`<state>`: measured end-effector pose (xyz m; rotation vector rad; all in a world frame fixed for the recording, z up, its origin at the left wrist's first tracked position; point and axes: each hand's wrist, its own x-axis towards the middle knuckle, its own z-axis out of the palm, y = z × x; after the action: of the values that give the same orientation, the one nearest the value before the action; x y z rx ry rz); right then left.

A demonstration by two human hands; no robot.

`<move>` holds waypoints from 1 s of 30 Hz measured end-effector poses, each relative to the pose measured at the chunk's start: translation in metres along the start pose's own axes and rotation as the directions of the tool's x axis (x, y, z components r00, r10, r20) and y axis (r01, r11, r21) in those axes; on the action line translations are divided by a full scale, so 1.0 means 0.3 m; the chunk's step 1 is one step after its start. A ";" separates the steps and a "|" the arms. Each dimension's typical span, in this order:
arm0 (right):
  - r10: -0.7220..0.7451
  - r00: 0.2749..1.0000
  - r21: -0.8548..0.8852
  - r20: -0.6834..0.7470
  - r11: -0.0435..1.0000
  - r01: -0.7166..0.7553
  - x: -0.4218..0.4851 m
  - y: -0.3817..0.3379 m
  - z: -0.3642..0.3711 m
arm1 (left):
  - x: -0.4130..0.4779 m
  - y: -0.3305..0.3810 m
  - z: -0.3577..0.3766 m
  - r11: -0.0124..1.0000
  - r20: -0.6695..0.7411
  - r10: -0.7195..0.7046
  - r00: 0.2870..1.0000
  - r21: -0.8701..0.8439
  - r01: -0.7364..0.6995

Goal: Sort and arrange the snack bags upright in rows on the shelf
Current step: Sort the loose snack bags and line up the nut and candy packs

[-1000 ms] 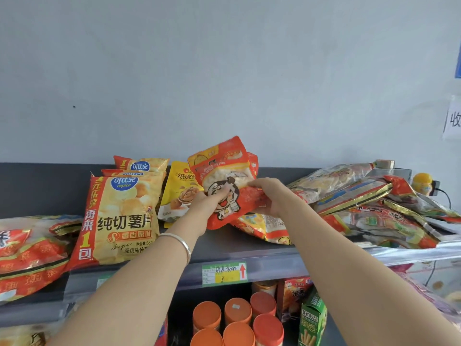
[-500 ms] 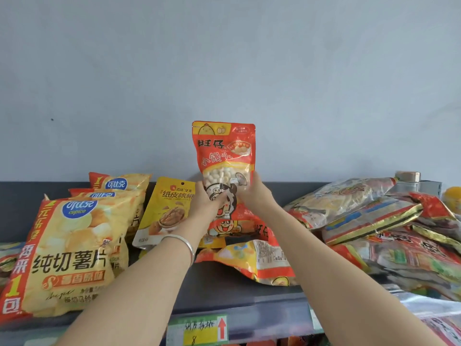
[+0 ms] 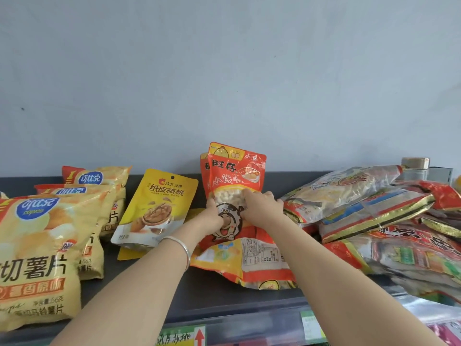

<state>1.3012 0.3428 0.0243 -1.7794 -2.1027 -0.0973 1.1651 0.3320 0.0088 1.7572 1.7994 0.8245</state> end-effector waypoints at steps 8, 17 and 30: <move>-0.078 0.996 -0.023 0.042 0.997 0.079 -0.051 -0.011 0.019 | -0.025 -0.047 -0.017 0.994 0.018 0.023 1.000 -0.104 -0.021; -0.169 0.986 -0.016 -0.011 0.986 0.169 -0.175 -0.077 -0.015 | -0.164 -0.072 -0.080 0.985 -0.040 0.156 0.987 -0.066 -0.158; -0.085 0.977 -0.053 0.193 0.994 0.097 -0.425 -0.153 -0.012 | -0.390 -0.182 -0.087 0.973 -0.099 0.180 0.979 -0.126 -0.192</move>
<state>1.2737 0.2135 -0.0057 -1.7902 -2.3406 -0.0172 1.1144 0.2139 -0.0197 1.8464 1.6073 1.0878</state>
